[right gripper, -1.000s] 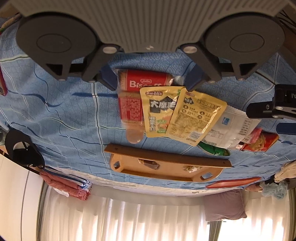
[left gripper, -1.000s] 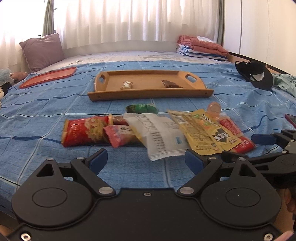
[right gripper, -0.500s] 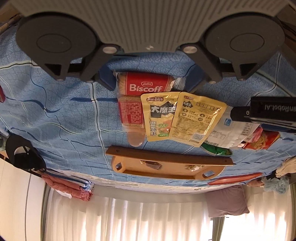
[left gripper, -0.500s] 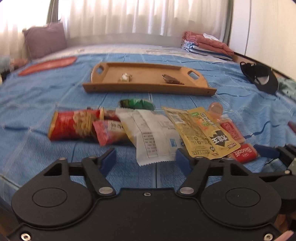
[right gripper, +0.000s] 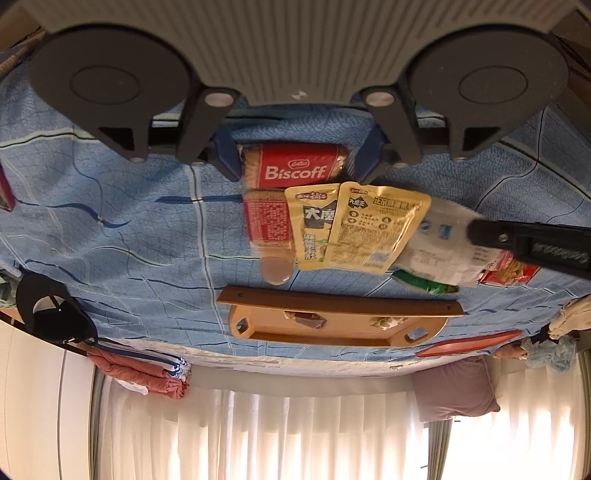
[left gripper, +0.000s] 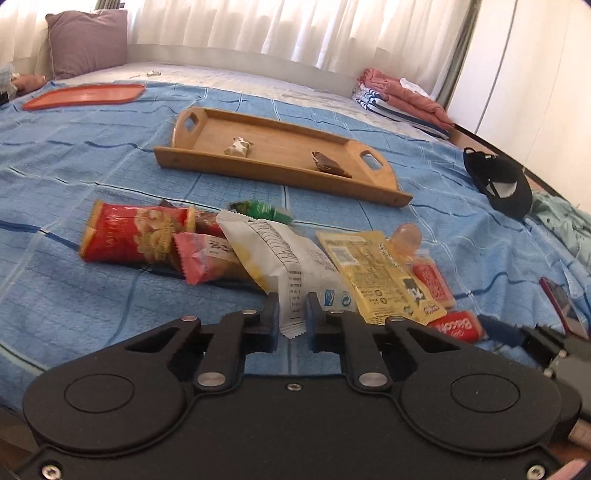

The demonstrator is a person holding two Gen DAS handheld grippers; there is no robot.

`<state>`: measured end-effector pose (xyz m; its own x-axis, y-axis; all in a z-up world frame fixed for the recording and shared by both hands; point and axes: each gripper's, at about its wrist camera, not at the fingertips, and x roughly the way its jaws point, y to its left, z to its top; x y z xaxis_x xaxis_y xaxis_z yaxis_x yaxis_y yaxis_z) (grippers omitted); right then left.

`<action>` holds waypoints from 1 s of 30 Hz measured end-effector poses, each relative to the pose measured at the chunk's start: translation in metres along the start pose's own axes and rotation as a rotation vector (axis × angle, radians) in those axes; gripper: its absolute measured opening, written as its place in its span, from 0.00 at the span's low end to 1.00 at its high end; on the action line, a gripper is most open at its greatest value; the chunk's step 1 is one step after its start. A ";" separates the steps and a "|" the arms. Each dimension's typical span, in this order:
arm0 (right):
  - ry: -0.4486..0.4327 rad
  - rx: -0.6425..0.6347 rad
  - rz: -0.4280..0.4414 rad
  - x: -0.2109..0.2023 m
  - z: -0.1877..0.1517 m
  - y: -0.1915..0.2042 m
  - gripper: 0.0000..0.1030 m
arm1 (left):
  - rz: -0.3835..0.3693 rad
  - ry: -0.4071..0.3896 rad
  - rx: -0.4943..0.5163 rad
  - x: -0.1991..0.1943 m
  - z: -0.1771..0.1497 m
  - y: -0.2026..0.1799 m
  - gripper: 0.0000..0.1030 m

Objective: Organize snacks
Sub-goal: 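Grasp the white printed bag with the left tool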

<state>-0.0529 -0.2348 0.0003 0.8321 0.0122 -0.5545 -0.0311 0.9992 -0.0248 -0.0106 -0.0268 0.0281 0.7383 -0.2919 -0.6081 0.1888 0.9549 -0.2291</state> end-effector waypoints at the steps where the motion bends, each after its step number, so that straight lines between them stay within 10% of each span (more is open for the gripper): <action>1: 0.004 -0.001 -0.007 -0.001 0.001 -0.001 0.64 | 0.007 0.001 0.009 -0.004 -0.001 0.002 0.13; 6: 0.015 -0.005 -0.051 -0.007 0.001 -0.007 0.61 | 0.047 0.010 0.074 -0.025 -0.006 0.012 0.16; 15: 0.012 -0.040 -0.077 -0.001 -0.001 -0.001 0.74 | 0.142 -0.045 0.165 -0.033 -0.007 0.001 0.78; 30: -0.034 -0.014 -0.145 0.014 -0.006 0.016 0.86 | 0.322 -0.090 0.195 0.029 -0.016 -0.039 0.85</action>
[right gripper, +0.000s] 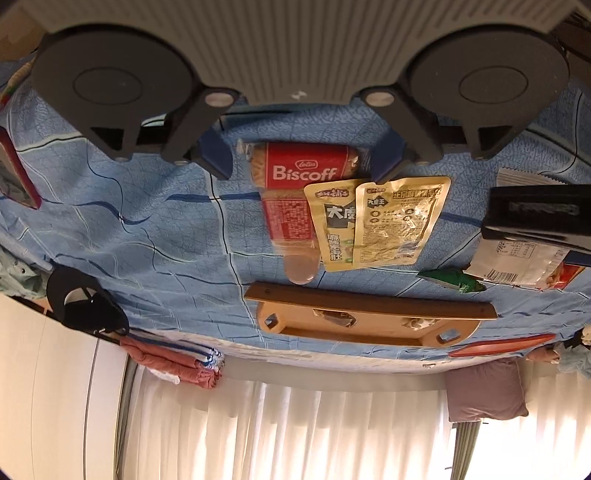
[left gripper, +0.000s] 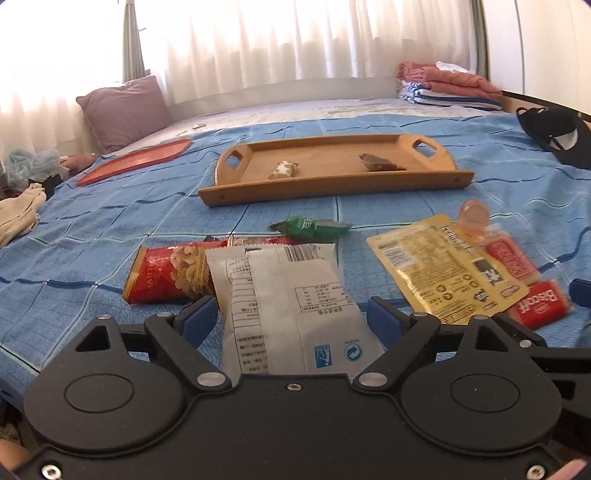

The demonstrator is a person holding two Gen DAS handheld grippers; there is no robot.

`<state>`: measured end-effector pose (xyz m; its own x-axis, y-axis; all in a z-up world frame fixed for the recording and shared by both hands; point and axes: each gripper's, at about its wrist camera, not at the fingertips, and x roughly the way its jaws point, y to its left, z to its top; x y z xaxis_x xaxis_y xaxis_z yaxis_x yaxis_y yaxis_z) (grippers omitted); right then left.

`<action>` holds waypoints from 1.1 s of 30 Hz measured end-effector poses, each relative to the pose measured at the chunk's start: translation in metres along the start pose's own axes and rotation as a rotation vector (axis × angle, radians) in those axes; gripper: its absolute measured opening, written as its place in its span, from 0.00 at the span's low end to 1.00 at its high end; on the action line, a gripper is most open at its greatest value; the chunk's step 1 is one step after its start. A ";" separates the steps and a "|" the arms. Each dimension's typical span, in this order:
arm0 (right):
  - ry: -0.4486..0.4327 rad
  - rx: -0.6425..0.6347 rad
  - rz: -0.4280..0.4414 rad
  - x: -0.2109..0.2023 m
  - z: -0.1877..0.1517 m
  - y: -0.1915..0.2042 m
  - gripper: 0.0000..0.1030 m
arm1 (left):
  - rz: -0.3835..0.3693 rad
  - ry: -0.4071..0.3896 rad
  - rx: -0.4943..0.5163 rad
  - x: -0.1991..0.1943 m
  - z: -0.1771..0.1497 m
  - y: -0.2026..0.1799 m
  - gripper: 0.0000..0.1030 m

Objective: Organize snacks
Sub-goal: 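Grasp the white printed bag with the left tool, then grasp the red Biscoff packet with the right tool while the left tool holds the white bag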

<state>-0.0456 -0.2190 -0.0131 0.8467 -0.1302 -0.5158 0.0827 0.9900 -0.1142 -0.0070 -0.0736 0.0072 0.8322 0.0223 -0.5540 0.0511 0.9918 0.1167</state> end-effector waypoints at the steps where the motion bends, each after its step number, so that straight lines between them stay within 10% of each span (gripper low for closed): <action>1: -0.001 -0.007 -0.004 0.000 -0.001 0.002 0.85 | -0.006 0.007 -0.009 0.002 -0.002 0.000 0.84; 4: 0.003 0.005 0.002 -0.004 -0.002 0.006 0.69 | -0.032 0.013 -0.039 0.002 -0.003 0.006 0.69; 15: 0.011 0.018 -0.020 -0.025 0.005 -0.007 0.41 | -0.143 0.003 0.026 -0.018 -0.004 0.001 0.67; 20: 0.012 0.026 -0.026 -0.023 0.007 -0.010 0.81 | -0.139 -0.024 0.020 -0.026 0.004 0.005 0.67; 33: 0.059 0.009 -0.015 0.009 0.009 0.031 0.85 | -0.104 -0.030 -0.010 -0.028 0.008 0.025 0.67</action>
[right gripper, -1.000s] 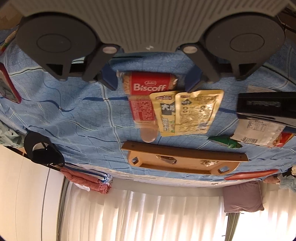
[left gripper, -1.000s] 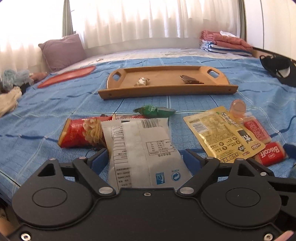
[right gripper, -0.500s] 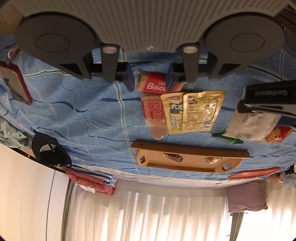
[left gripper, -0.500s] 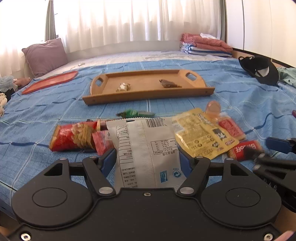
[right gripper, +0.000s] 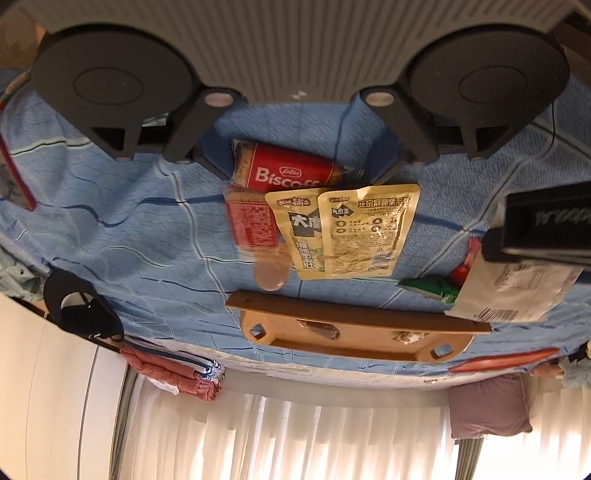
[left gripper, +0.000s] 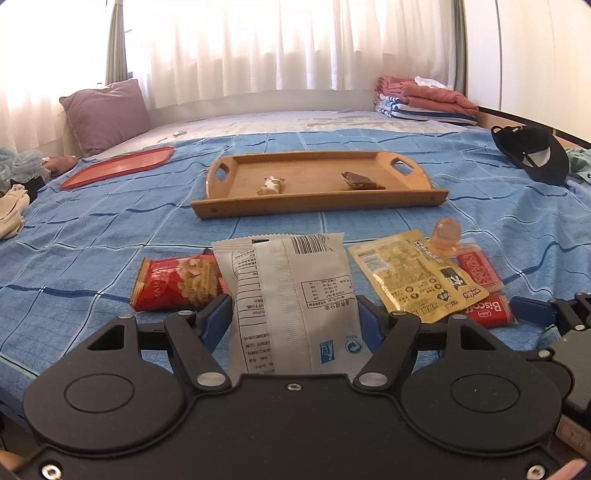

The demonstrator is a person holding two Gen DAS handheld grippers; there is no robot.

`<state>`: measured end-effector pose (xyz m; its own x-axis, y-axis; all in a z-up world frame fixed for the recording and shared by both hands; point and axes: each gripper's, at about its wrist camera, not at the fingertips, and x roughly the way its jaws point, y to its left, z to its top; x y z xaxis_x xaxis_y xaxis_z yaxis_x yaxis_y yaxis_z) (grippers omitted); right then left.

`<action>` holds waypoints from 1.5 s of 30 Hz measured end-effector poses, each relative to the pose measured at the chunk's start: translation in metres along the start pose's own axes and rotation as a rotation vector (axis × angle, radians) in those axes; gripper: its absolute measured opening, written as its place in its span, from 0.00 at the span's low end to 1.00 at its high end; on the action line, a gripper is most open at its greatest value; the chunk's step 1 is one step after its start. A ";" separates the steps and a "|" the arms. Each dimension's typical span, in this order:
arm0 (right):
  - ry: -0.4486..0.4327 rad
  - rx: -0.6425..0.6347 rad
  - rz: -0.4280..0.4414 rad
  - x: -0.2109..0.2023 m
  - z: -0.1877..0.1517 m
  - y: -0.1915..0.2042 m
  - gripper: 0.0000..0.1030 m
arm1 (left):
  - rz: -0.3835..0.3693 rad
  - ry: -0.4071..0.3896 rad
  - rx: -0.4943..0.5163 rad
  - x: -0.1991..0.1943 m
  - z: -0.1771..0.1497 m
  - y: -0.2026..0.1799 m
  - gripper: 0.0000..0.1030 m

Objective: Organize snacks
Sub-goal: 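Grasp the red Biscoff packet with the right tool while the left tool holds the white bag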

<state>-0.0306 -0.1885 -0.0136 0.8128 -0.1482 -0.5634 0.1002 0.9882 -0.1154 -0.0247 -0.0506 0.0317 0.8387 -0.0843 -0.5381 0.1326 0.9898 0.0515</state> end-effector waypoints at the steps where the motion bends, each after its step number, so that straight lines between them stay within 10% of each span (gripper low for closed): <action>1: -0.003 0.017 0.007 0.002 0.000 -0.001 0.82 | 0.002 0.002 -0.004 0.000 0.000 0.002 0.67; 14: -0.026 -0.019 0.019 -0.031 -0.015 -0.023 0.68 | 0.020 0.000 -0.024 0.000 0.000 0.016 0.67; 20: -0.028 0.021 0.029 -0.040 -0.010 -0.034 0.87 | 0.016 0.001 -0.039 0.001 0.000 0.017 0.68; 35: -0.137 0.023 -0.159 -0.032 -0.008 0.009 0.91 | 0.037 -0.005 -0.048 0.003 0.002 0.022 0.68; 45: -0.069 0.103 -0.115 -0.017 -0.013 -0.004 0.68 | 0.034 -0.004 -0.054 0.004 0.003 0.026 0.68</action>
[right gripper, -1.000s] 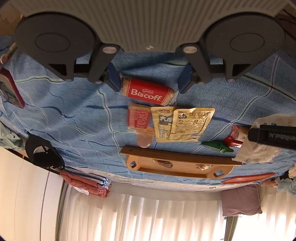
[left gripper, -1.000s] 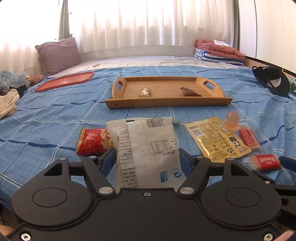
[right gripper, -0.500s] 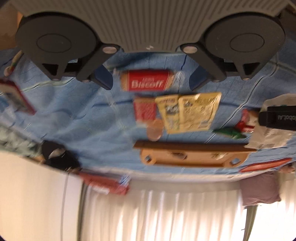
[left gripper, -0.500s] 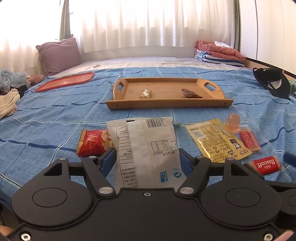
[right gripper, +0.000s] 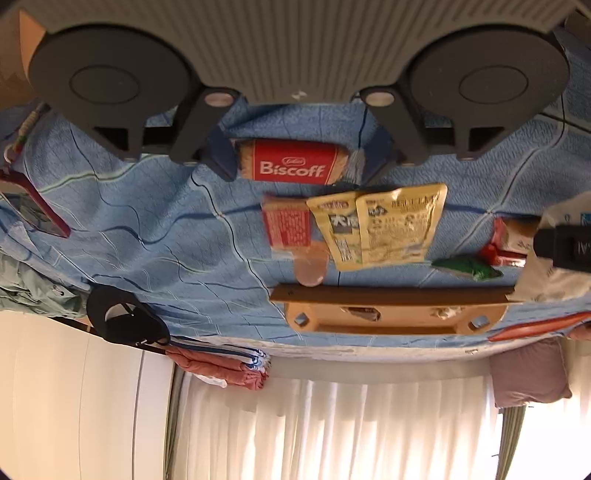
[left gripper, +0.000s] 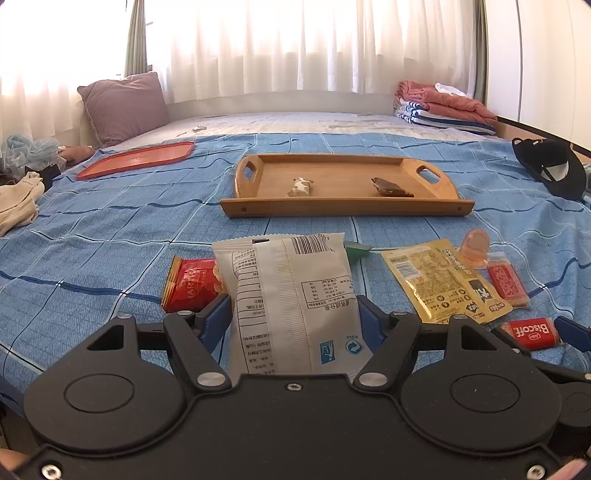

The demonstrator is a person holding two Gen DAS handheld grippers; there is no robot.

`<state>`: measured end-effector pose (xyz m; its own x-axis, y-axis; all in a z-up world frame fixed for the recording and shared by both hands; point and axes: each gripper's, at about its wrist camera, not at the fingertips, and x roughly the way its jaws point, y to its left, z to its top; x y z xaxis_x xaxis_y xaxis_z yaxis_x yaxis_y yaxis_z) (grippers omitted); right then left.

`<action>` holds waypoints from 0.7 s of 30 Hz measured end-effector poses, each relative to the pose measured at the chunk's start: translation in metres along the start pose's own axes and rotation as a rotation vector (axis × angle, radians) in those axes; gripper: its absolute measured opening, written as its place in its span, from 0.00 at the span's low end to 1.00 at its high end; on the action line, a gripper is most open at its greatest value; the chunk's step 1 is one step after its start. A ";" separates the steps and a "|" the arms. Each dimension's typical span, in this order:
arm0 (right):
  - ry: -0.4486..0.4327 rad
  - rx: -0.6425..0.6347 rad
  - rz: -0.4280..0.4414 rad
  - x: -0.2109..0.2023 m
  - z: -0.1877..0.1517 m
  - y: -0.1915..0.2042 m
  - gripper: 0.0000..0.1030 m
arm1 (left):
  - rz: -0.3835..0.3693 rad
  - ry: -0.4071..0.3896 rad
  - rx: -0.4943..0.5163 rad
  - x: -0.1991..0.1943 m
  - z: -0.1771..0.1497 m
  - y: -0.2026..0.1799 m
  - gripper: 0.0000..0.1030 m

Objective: Organize snacks
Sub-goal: 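Grasp the red Biscoff packet with the right tool while the left tool holds the white bag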

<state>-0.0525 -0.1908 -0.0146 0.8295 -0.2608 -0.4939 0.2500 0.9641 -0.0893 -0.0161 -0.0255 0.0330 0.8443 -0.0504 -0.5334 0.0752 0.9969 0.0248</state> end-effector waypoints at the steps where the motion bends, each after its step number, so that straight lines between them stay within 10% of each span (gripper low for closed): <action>1: 0.001 -0.002 0.005 0.000 0.002 -0.001 0.66 | -0.001 -0.001 -0.003 0.000 0.001 0.000 0.68; 11: 0.046 -0.053 0.052 0.005 0.005 0.002 0.84 | -0.002 -0.018 -0.013 -0.002 0.011 0.002 0.68; 21: 0.038 -0.069 0.119 -0.002 0.014 0.000 0.64 | -0.005 -0.029 -0.013 -0.008 0.015 0.004 0.68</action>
<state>-0.0469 -0.1905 -0.0016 0.8316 -0.1438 -0.5365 0.1152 0.9896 -0.0866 -0.0140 -0.0219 0.0502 0.8589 -0.0566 -0.5090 0.0723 0.9973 0.0111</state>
